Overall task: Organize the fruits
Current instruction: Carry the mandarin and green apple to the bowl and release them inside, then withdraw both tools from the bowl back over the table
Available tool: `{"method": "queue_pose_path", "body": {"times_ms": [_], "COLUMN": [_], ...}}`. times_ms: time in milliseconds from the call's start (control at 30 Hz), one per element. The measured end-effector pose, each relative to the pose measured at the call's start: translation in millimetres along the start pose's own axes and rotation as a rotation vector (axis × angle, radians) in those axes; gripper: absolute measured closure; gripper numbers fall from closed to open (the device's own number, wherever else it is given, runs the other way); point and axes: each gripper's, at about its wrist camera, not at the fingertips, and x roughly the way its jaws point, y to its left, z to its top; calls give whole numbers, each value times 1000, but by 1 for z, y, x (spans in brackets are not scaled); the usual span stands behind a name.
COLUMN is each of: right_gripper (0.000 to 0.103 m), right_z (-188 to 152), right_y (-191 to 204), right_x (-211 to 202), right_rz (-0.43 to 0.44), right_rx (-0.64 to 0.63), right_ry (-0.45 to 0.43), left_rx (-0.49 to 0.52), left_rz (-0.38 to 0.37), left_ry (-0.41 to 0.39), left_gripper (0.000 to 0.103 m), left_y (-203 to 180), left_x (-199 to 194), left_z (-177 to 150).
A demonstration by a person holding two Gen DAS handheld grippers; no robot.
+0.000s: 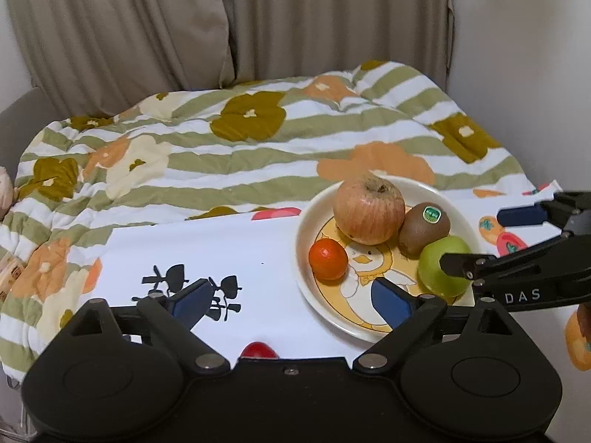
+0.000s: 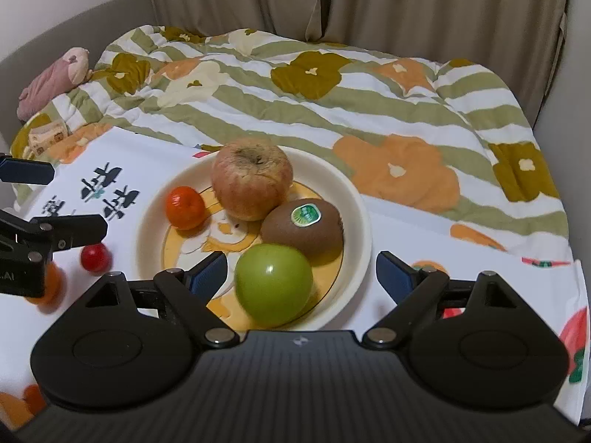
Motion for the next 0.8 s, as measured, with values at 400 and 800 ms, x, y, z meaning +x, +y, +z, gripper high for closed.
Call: {"method": "queue_pose_path", "body": {"times_ms": [400,800], "right_gripper": [0,0], "right_z": [0,-21], "right_y": [4,31], "right_x": [-58,-141], "right_rz": [-43,-99], "right_rx": [62,118], "right_ry": [-61,-125], "left_rx": [-42,-76], "left_rz": [8,19], "left_ry": [-67,-177], "left_gripper": [7,0], "left_y": [10,22], "left_x": [-50,-120], "left_z": [-12,-43]}}
